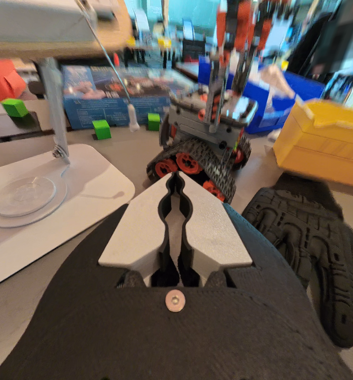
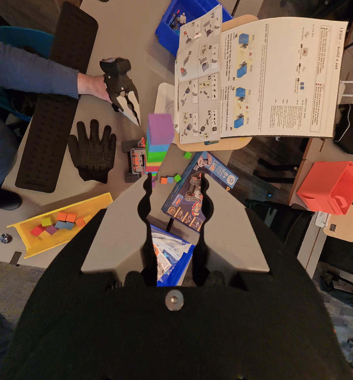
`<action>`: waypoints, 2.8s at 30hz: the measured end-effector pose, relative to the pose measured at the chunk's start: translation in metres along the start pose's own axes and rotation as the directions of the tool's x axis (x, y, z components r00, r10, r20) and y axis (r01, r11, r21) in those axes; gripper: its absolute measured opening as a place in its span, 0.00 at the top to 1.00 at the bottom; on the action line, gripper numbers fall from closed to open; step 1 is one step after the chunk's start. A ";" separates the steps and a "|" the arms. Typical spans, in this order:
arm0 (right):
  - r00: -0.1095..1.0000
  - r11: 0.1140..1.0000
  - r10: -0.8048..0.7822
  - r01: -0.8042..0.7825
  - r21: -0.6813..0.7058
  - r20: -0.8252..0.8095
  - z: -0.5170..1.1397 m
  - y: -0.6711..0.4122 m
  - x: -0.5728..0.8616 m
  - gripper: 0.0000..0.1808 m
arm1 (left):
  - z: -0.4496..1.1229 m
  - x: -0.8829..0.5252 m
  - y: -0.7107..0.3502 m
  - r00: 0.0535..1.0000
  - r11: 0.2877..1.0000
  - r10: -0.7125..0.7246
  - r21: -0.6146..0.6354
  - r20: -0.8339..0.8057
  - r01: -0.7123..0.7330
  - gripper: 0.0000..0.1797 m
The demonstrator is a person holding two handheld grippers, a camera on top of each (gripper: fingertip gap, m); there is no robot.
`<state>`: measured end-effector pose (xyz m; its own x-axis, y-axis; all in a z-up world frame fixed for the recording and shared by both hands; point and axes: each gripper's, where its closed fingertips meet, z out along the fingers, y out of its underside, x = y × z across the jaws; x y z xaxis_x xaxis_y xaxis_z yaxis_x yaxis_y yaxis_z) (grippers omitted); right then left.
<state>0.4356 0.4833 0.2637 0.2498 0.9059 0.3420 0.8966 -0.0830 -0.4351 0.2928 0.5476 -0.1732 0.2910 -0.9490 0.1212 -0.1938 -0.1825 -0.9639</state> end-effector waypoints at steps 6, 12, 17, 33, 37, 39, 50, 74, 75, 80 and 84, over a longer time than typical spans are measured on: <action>0.995 0.997 0.032 -0.025 0.076 -0.092 -0.002 0.025 -0.038 0.81 | -0.094 -0.036 -0.065 0.976 0.922 -0.165 0.374 0.142 0.102 1.00; 0.987 0.997 0.075 -0.073 0.017 -0.140 0.042 0.066 -0.095 0.86 | -0.184 -0.105 -0.048 0.885 0.896 -0.298 0.425 0.358 0.130 1.00; 0.987 0.991 0.124 -0.118 0.063 -0.101 0.088 0.076 -0.151 0.90 | -0.156 -0.119 0.006 0.814 0.911 -0.392 0.304 0.429 0.278 1.00; 0.970 0.975 0.179 -0.197 0.103 0.166 0.194 0.087 -0.323 0.78 | -0.136 -0.114 0.001 0.843 0.900 -0.412 0.296 0.346 0.319 1.00; 0.939 0.967 0.197 -0.234 0.101 0.282 0.235 0.075 -0.369 0.76 | -0.137 -0.113 -0.012 0.815 0.836 -0.495 0.423 0.302 0.351 1.00; 0.928 0.961 0.201 -0.249 0.122 0.313 0.245 0.069 -0.381 0.77 | -0.124 -0.107 -0.009 0.831 0.860 -0.470 0.366 0.296 0.356 1.00; 0.901 0.978 0.125 -0.181 0.099 0.416 0.258 0.074 -0.398 0.79 | -0.186 -0.014 -0.022 0.931 0.981 -0.124 0.187 0.344 0.061 0.97; 0.857 0.975 -0.012 -0.104 0.196 0.516 0.311 0.042 -0.405 0.82 | -0.260 0.247 0.533 0.861 0.186 -0.313 -0.863 0.402 0.470 1.00; 0.855 0.975 -0.010 -0.107 0.195 0.518 0.312 0.043 -0.406 0.82 | -0.270 0.235 0.541 0.880 0.148 -0.231 -0.879 0.416 0.454 1.00; 0.855 0.969 0.006 -0.133 0.208 0.519 0.315 0.047 -0.407 0.83 | -0.285 0.182 0.565 0.894 0.195 -0.012 -0.876 0.448 0.442 1.00; 0.845 0.966 0.008 -0.145 0.214 0.534 0.317 0.052 -0.411 0.83 | -0.247 0.204 0.553 0.956 0.353 -0.077 -0.889 0.284 0.292 1.00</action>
<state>0.2634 0.2383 -0.1636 0.0232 0.9869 -0.1598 0.7512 -0.1226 -0.6485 0.0138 0.1898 -0.6235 0.5588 -0.8201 0.1232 -0.8160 -0.5703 -0.0946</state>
